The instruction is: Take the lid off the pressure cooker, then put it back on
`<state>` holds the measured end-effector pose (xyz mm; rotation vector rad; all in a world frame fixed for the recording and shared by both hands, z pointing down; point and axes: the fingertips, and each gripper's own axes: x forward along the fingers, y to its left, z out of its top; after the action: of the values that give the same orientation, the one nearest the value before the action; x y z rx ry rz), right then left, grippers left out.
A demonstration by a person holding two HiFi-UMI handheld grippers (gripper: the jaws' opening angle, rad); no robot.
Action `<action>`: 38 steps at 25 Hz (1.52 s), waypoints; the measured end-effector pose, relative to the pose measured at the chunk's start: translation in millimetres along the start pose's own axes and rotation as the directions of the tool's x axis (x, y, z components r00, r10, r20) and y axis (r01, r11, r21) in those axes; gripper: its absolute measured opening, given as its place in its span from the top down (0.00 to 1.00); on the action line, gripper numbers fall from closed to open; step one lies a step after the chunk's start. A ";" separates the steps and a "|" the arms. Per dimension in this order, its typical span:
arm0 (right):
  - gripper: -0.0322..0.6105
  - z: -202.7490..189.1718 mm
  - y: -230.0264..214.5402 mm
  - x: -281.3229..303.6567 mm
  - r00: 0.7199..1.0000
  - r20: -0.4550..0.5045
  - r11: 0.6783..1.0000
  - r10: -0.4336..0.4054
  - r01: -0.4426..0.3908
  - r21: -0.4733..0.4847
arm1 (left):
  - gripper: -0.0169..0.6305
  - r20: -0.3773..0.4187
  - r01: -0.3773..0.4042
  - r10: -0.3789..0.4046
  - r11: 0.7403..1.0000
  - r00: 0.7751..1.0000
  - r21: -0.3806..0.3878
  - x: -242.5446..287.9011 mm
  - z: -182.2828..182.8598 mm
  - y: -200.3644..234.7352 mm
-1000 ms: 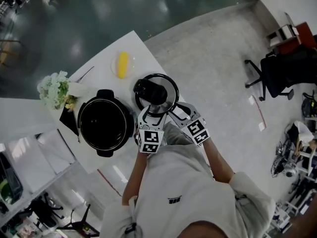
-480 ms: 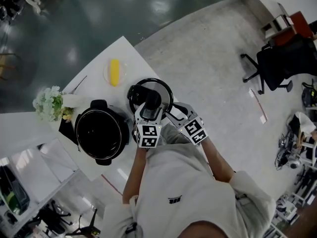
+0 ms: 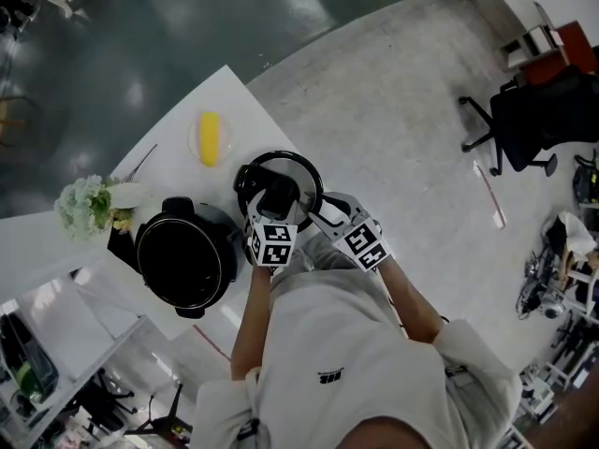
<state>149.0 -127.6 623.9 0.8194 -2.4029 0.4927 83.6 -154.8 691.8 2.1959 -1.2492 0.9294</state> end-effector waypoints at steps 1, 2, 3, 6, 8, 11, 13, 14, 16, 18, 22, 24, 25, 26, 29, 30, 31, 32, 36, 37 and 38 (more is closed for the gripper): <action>0.68 -0.5 -1.5 1.8 1.000 -0.004 1.000 0.005 -0.005 -0.001 | 0.51 -0.010 0.002 -0.002 1.000 1.000 -0.005 2.6 -1.0 2.3; 0.68 -1.0 -2.6 3.8 1.000 -0.007 1.000 0.010 -0.010 -0.001 | 0.51 -0.020 0.008 -0.008 1.000 1.000 -0.010 5.2 -2.6 3.9; 0.68 -1.4 -3.5 5.7 1.000 -0.010 1.000 0.015 -0.015 -0.002 | 0.50 -0.031 0.015 -0.015 1.000 0.999 -0.013 8.0 -4.5 4.9; 0.68 -1.0 -6.5 9.6 1.000 -0.013 1.000 0.027 -0.027 -0.003 | 0.49 -0.059 0.026 -0.026 1.000 0.998 -0.006 16.2 -8.2 3.4; 0.68 -0.3 -8.8 11.0 0.999 -0.014 0.999 0.032 -0.032 -0.002 | 0.49 -0.077 0.031 -0.031 1.000 0.997 -0.001 22.3 -10.5 0.7; 0.68 0.6 -10.0 14.7 0.999 -0.016 0.999 0.034 -0.034 0.002 | 0.49 -0.103 0.038 -0.038 0.999 0.994 -0.001 30.6 -15.6 0.6; 0.68 0.6 -10.0 16.3 0.999 -0.017 0.999 0.035 -0.035 0.002 | 0.49 -0.107 0.046 -0.046 0.999 0.993 -0.002 32.9 -16.7 1.4; 0.68 0.5 -9.9 16.4 0.999 -0.018 0.999 0.035 -0.035 0.001 | 0.49 -0.105 0.050 -0.050 0.999 0.993 -0.002 33.1 -16.4 1.5; 0.68 0.4 -9.5 16.3 0.999 -0.020 0.999 0.034 -0.034 0.000 | 0.52 -0.102 0.056 -0.056 0.998 0.993 -0.006 32.7 -16.0 1.6; 0.68 1.0 -8.6 17.0 0.999 -0.019 1.000 0.032 -0.032 -0.002 | 0.53 -0.104 0.056 -0.057 0.998 0.993 -0.012 32.8 -16.2 2.2; 0.68 3.1 -6.1 16.7 1.000 -0.014 1.000 0.025 -0.025 -0.002 | 0.53 -0.111 0.057 -0.058 0.998 0.992 -0.013 32.4 -15.6 2.3; 0.68 3.9 -6.1 16.1 1.000 -0.012 1.000 0.019 -0.019 -0.002 | 0.53 -0.113 0.063 -0.063 0.998 0.992 -0.005 31.7 -16.4 2.0; 0.68 4.5 -6.4 15.7 1.000 -0.010 1.000 0.015 -0.015 -0.002 | 0.53 -0.114 0.067 -0.067 0.998 0.991 0.001 31.3 -17.3 1.8; 0.68 5.2 -7.1 15.1 1.000 -0.008 1.000 0.011 -0.011 -0.002 | 0.53 -0.114 0.073 -0.072 0.997 0.991 0.005 30.9 -17.8 1.2; 0.68 8.0 -10.4 11.0 1.000 0.001 1.000 -0.007 0.007 0.000 | 0.53 -0.107 0.092 -0.091 0.996 0.990 0.004 27.6 -15.5 -2.5; 0.68 9.6 -11.4 9.0 1.000 0.005 1.000 -0.013 0.013 0.000 | 0.53 -0.101 0.096 -0.095 0.995 0.990 0.002 25.8 -13.2 -3.9; 0.68 11.6 -12.4 6.8 1.000 0.009 1.000 -0.019 0.019 0.000 | 0.53 -0.094 0.098 -0.098 0.995 0.991 0.002 23.8 -10.2 -5.2; 0.68 13.9 -13.2 4.6 1.000 0.014 1.000 -0.024 0.024 0.000 | 0.53 -0.087 0.100 -0.099 0.995 0.991 0.005 21.6 -6.5 -6.4; 0.68 24.7 -14.0 -4.8 0.998 0.034 0.999 -0.043 0.044 -0.009 | 0.53 -0.054 0.107 -0.106 0.994 0.993 0.022 10.1 11.8 -10.7; 0.68 27.8 -13.6 -7.5 0.998 0.039 0.999 -0.048 0.048 -0.011 | 0.53 -0.044 0.109 -0.108 0.994 0.993 0.025 6.5 16.9 -11.7; 0.68 30.9 -13.2 -10.3 0.998 0.044 0.998 -0.053 0.054 -0.013 | 0.53 -0.035 0.110 -0.109 0.994 0.993 0.028 2.8 22.1 -12.5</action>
<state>152.6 -148.2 595.7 0.8942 -2.4145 0.4409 102.9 -164.7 678.4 2.2386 -1.0944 0.9420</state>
